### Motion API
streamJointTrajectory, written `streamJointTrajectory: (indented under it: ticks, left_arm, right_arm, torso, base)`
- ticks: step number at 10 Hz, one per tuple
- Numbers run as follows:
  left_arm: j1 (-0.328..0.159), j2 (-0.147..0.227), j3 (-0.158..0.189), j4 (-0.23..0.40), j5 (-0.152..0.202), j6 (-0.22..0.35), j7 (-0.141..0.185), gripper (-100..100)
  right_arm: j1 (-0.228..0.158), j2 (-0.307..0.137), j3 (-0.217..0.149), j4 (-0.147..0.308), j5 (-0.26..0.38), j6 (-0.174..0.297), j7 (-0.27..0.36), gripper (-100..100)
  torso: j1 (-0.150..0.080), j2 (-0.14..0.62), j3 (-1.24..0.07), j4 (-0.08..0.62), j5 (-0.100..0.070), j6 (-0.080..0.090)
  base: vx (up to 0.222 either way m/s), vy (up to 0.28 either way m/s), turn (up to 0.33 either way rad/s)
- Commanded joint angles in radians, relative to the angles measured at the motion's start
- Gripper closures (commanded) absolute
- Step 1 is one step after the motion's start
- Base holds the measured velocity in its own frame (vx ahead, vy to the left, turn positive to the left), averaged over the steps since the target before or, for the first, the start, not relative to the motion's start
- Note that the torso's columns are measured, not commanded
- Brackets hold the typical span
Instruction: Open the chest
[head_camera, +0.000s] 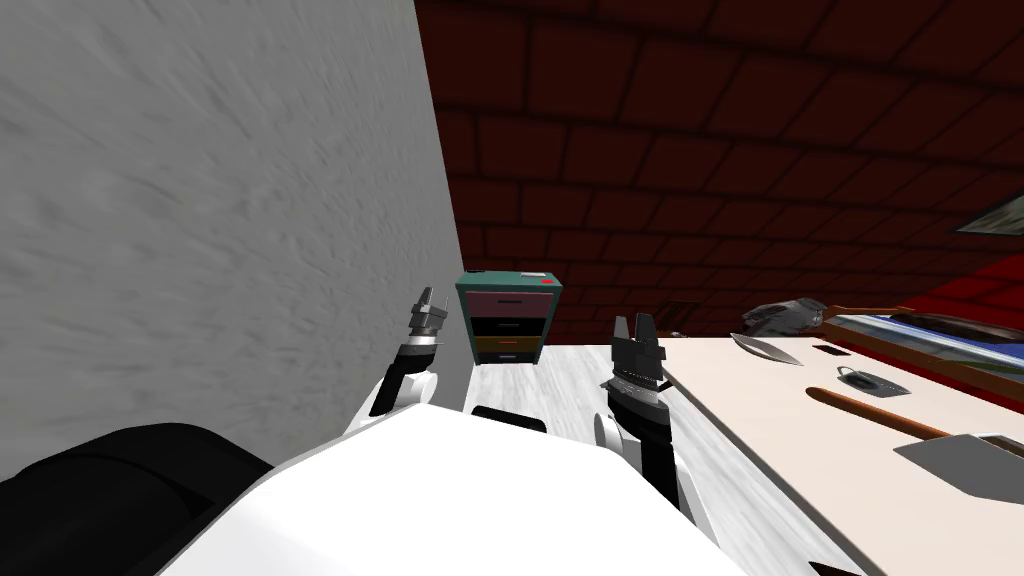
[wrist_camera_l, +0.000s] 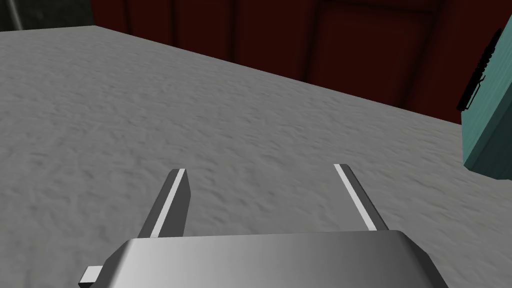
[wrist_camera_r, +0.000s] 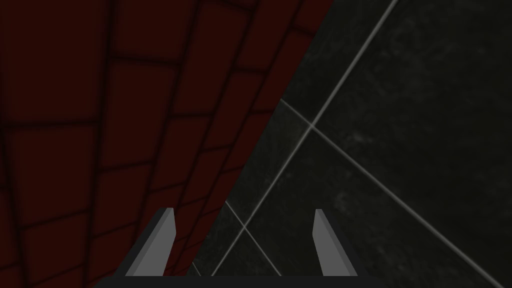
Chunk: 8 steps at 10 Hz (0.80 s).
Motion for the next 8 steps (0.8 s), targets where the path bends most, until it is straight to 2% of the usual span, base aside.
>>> streamJointTrajectory:
  ticks: [1,8]
  left_arm:
    - [0.0,0.0,0.0,0.0,0.0,0.0,0.0,0]
    - [0.0,0.0,0.0,0.0,0.0,0.0,0.0,0]
  right_arm:
    - [0.0,0.0,0.0,0.0,0.0,0.0,0.0,0]
    - [0.0,0.0,0.0,0.0,0.0,0.0,0.0,0]
  torso:
    - [0.0,0.04,-0.082,0.041,0.0,0.0]
    - [0.0,0.544,-1.087,0.544,0.0,0.0]
  base:
    - [0.0,0.0,0.0]
    - [0.0,0.0,0.0]
